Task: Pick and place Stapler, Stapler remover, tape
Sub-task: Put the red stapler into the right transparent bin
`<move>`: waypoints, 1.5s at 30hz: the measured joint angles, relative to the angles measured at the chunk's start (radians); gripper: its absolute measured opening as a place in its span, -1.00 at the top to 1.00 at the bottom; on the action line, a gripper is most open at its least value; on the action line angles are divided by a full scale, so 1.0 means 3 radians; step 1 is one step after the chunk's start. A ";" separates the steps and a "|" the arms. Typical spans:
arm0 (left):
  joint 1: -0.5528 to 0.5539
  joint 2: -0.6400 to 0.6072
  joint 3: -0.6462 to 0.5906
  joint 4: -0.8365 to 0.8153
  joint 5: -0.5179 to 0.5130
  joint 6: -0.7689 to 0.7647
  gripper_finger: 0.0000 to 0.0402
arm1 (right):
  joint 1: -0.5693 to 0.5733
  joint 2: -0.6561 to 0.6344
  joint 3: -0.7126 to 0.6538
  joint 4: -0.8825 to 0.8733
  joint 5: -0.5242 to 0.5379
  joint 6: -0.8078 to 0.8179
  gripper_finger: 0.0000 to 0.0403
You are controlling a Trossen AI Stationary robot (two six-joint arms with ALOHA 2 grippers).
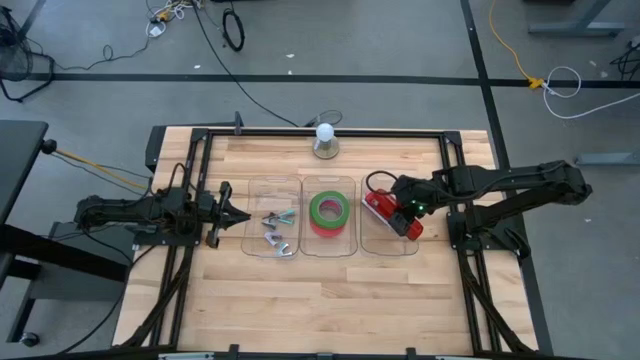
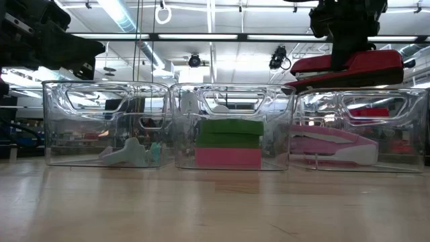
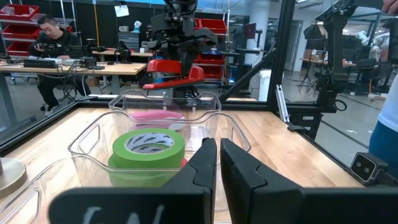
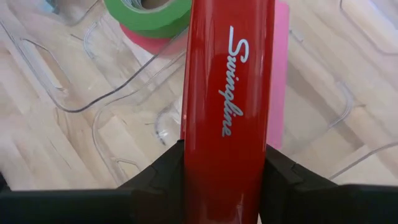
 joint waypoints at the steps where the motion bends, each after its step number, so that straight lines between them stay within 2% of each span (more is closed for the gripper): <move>1: 0.0000 0.0000 0.0001 0.0000 0.0000 0.0001 0.87 | 0.0019 0.0012 0.0000 0.0000 0.0000 0.0040 0.30; 8: 0.0001 0.0000 0.0000 0.0000 0.0000 0.0001 0.87 | 0.0152 0.0185 -0.0121 0.0127 0.0022 0.0237 0.30; 25: 0.0001 0.0000 0.0001 0.0000 0.0000 0.0000 0.87 | 0.0162 0.0484 -0.0126 0.0105 0.0091 0.0671 0.30; 35: 0.0001 0.0001 0.0000 0.0000 0.0001 0.0000 0.87 | 0.0209 0.0764 -0.0126 0.0204 0.0105 0.0651 0.30; 45: 0.0001 0.0000 0.0000 0.0000 0.0000 0.0000 0.87 | 0.0220 0.0869 -0.0127 0.0281 0.0110 0.0546 0.30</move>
